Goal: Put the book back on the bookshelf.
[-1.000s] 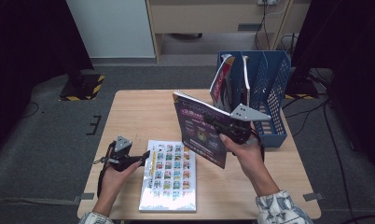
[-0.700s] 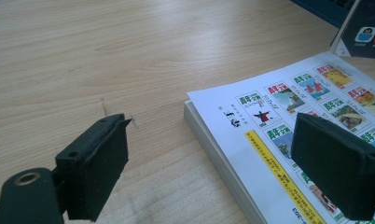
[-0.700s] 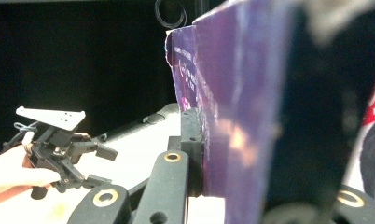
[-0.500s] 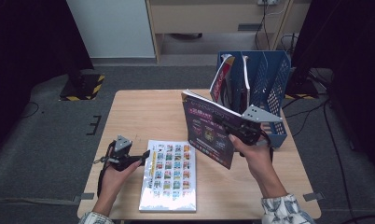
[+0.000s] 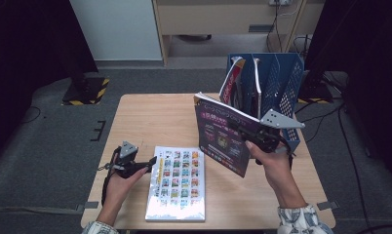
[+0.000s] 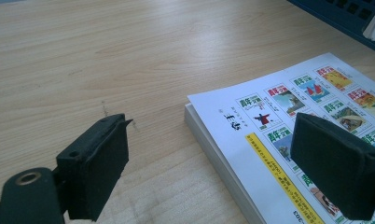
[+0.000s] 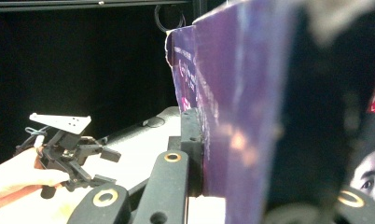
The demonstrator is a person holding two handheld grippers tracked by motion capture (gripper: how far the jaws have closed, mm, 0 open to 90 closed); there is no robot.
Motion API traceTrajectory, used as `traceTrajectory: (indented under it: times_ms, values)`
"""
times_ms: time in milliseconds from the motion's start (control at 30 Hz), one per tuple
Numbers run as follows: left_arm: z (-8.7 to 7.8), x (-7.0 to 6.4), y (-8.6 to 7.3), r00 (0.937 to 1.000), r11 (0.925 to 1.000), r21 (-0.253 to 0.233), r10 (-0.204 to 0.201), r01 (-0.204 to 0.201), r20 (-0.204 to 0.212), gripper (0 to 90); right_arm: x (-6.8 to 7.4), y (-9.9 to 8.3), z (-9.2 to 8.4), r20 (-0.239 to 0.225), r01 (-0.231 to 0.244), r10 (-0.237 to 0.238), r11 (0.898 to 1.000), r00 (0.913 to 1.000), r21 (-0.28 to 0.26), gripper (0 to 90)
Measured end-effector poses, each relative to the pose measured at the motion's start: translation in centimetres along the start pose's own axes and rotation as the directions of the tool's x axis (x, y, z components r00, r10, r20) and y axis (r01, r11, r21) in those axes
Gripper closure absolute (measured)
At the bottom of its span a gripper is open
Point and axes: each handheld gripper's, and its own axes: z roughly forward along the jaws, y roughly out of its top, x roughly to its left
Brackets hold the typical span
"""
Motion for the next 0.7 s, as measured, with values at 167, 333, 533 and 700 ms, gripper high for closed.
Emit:
traceTrajectory:
  times_ms: [167,333,533,700]
  values:
    - [0.0,0.0,0.0,1.0000,1.0000,0.000,0.002,-0.002,0.001,11.1,0.0,0.1,-0.2,0.000,0.001,-0.001,1.000,1.0000,-0.002,84.3]
    - [0.0,-0.1,0.1,1.0000,1.0000,0.000,0.005,-0.005,0.002,11.6,-0.2,0.1,-0.6,0.003,-0.002,0.002,1.000,1.0000,-0.004,84.3]
    - [0.0,0.0,0.1,1.0000,1.0000,0.000,0.004,-0.004,0.001,11.6,-0.4,0.4,-1.2,0.007,-0.006,0.006,1.000,1.0000,-0.006,84.3]
    - [0.0,0.0,0.1,1.0000,1.0000,0.000,0.005,-0.005,0.002,11.5,-0.7,0.8,-1.8,0.005,-0.009,0.009,1.000,0.9999,-0.004,84.3]
